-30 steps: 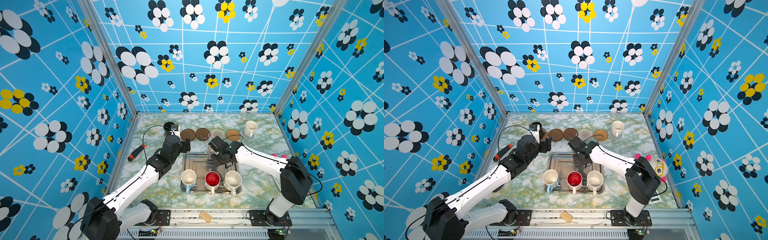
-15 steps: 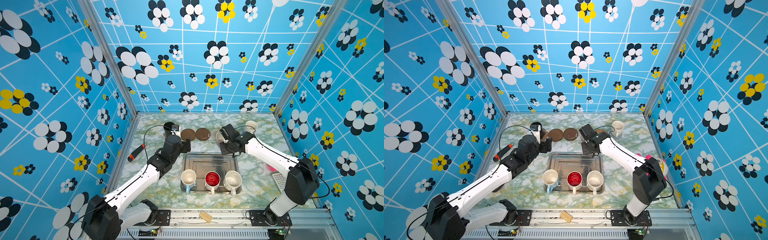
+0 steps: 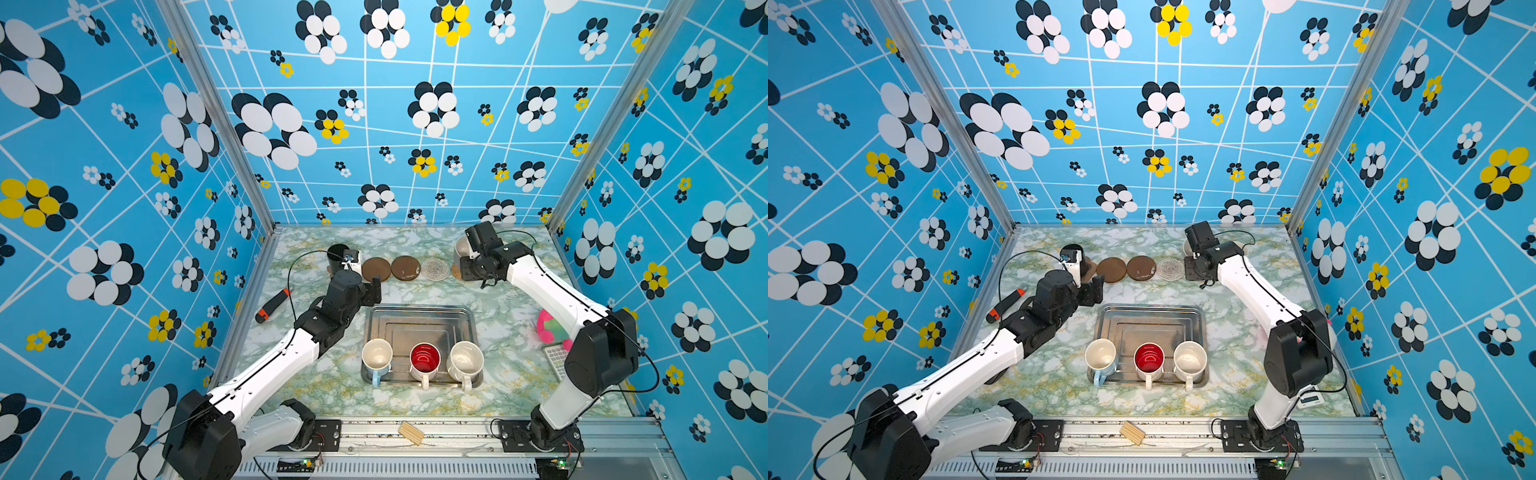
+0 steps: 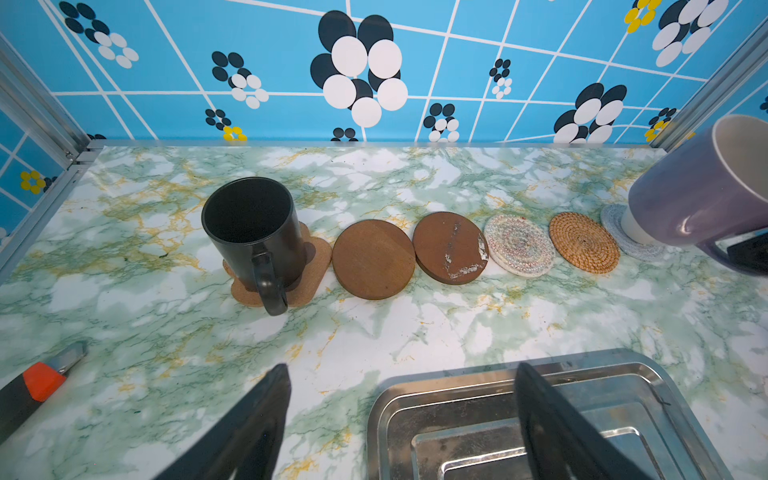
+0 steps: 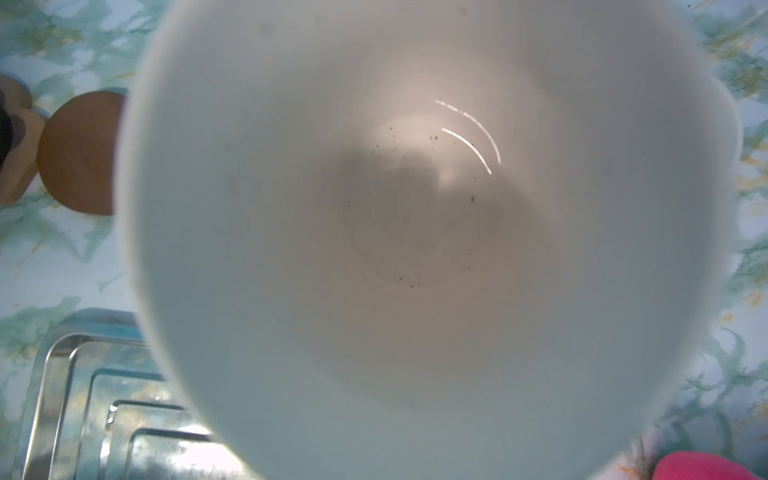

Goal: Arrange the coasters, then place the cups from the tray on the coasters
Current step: 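Carry the lavender mug with the right gripper toward the rattan coaster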

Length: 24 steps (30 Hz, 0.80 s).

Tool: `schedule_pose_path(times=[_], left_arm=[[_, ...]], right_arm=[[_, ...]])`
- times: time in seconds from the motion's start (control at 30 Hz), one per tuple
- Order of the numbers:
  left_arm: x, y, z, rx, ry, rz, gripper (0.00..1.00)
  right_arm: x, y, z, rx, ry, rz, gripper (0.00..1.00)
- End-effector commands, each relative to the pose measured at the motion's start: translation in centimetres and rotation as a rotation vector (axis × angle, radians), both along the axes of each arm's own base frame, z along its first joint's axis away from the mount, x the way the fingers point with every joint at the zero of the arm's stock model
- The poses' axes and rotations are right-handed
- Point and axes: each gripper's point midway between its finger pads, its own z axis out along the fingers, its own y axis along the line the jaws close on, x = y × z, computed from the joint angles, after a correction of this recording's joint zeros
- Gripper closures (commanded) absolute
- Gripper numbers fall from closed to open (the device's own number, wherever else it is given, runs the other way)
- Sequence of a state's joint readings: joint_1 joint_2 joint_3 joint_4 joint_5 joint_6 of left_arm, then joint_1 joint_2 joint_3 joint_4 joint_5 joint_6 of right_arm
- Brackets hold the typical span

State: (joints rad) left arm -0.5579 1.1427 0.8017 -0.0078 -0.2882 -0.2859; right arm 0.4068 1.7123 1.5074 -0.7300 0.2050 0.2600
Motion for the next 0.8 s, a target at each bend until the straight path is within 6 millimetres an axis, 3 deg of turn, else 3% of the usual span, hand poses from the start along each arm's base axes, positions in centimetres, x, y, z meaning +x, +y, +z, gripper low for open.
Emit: schedule_pose_path(times=[0.0, 0.03, 0.1, 0.33, 0.53, 0.77], left_arm=[[0.3, 0.1, 1.3, 0.002, -0.029, 0.003, 0.15], [0.3, 0.1, 1.3, 0.003, -0.028, 0.003, 0.15], [0.3, 0.1, 1.3, 0.003, -0.027, 0.003, 0.15], [0.4, 0.3, 1.1, 0.007, -0.026, 0.011, 0.15], [0.4, 0.3, 1.0, 0.006, -0.023, 0.011, 0.15], [0.5, 0.4, 0.9, 0.007, -0.021, 0.013, 0.15]], right_arm=[[2.6, -0.4, 1.4, -0.028, -0.06, 0.002, 1.0], [3.7, -0.3, 2.4, -0.031, -0.079, 0.005, 1.0], [4.7, -0.6, 2.2, -0.053, -0.066, 0.004, 1.0], [7.4, -1.2, 0.0, -0.037, -0.002, -0.004, 1.0], [8.6, -1.7, -2.1, -0.001, 0.052, -0.028, 1.0], [8.4, -1.9, -3.5, -0.003, 0.082, -0.036, 1.0]])
